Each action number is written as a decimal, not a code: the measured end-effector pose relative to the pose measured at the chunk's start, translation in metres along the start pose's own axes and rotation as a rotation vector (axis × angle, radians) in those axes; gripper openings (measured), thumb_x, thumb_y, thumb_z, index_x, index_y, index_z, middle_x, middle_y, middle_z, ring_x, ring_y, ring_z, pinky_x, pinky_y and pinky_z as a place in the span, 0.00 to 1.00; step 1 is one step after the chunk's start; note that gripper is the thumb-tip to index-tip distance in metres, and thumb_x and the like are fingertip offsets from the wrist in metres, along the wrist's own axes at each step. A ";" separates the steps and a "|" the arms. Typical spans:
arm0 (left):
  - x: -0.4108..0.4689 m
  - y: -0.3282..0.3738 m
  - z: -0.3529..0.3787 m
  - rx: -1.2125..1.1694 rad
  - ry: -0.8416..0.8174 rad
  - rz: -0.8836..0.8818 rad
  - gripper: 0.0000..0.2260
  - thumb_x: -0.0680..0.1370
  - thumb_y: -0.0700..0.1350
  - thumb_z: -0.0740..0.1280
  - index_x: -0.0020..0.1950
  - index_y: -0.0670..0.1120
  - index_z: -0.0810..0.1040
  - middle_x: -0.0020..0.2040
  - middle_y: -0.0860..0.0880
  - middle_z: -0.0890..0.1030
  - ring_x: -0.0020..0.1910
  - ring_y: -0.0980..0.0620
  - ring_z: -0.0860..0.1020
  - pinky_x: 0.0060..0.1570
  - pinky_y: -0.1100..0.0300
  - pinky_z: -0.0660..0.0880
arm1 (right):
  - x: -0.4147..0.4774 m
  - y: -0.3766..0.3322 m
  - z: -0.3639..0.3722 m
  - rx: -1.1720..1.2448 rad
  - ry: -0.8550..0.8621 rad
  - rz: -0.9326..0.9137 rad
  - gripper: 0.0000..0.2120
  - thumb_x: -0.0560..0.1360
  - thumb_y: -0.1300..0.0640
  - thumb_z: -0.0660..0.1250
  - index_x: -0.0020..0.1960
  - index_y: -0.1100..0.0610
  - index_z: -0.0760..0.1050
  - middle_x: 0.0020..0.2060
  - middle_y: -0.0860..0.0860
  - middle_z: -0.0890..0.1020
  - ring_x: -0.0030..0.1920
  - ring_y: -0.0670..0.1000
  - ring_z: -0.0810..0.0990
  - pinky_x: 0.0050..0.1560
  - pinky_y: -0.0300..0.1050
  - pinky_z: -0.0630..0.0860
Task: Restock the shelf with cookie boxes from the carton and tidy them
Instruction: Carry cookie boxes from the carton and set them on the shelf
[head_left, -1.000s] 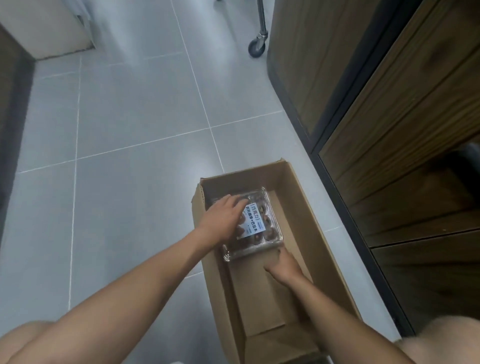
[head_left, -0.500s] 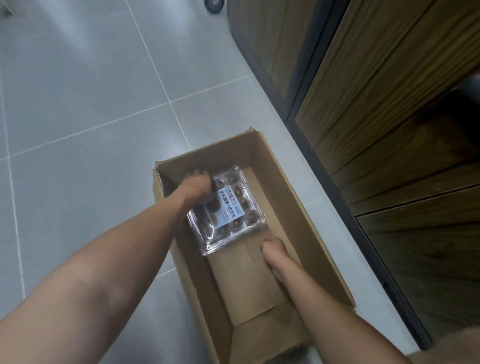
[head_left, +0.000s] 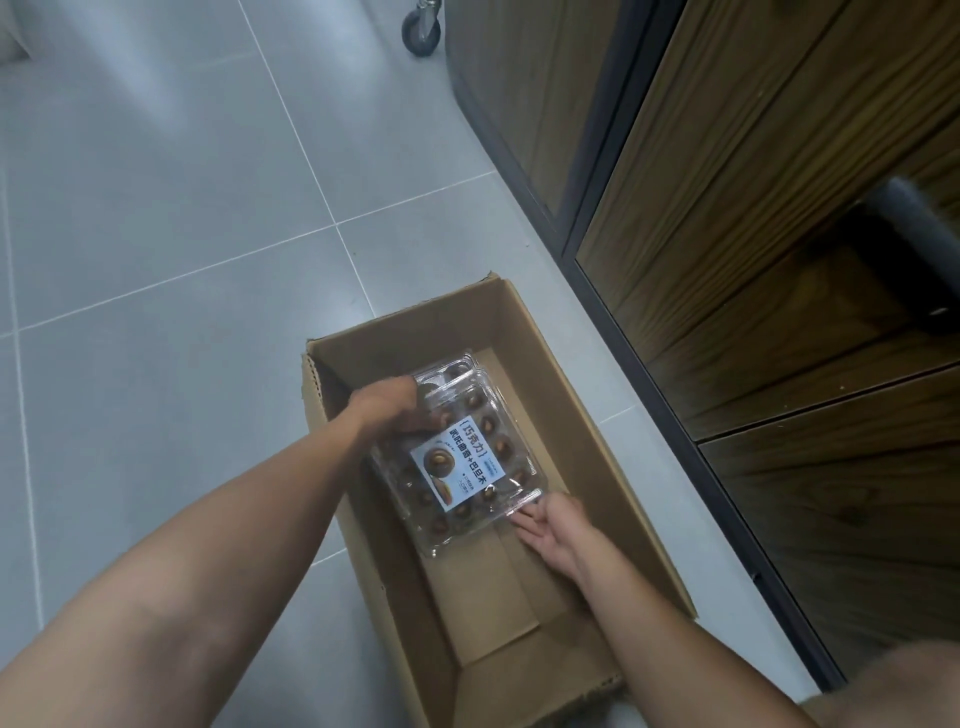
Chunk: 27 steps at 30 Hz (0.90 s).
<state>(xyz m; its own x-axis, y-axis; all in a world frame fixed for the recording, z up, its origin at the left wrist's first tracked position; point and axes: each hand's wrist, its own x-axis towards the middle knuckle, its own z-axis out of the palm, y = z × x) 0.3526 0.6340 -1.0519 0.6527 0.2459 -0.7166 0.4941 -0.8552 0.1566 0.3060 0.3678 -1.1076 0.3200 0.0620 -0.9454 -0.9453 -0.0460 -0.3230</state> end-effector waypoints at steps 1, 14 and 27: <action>-0.004 0.000 -0.006 -0.027 -0.007 0.016 0.26 0.72 0.67 0.76 0.60 0.51 0.78 0.56 0.50 0.84 0.52 0.48 0.81 0.57 0.52 0.79 | -0.002 -0.002 -0.002 0.009 0.000 -0.010 0.29 0.77 0.75 0.47 0.76 0.65 0.66 0.47 0.57 0.84 0.56 0.60 0.81 0.71 0.59 0.71; -0.088 -0.024 -0.080 -0.429 -0.005 0.162 0.23 0.74 0.59 0.78 0.61 0.48 0.77 0.55 0.49 0.86 0.56 0.46 0.84 0.64 0.45 0.80 | -0.055 -0.071 0.021 0.080 -0.188 -0.132 0.32 0.74 0.76 0.49 0.76 0.65 0.68 0.48 0.56 0.88 0.51 0.51 0.86 0.53 0.48 0.79; -0.171 -0.152 -0.086 -1.169 0.490 0.058 0.12 0.79 0.44 0.76 0.60 0.45 0.80 0.52 0.44 0.88 0.40 0.53 0.87 0.35 0.56 0.83 | -0.028 -0.027 0.050 -0.062 -0.146 -0.015 0.22 0.84 0.69 0.52 0.75 0.64 0.70 0.67 0.61 0.80 0.65 0.59 0.80 0.63 0.52 0.76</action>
<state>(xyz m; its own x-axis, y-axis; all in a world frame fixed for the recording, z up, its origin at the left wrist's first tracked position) 0.2151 0.7609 -0.8948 0.7103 0.5778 -0.4020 0.5048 -0.0202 0.8630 0.3197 0.4175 -1.0704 0.3175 0.2070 -0.9254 -0.9333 -0.1048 -0.3436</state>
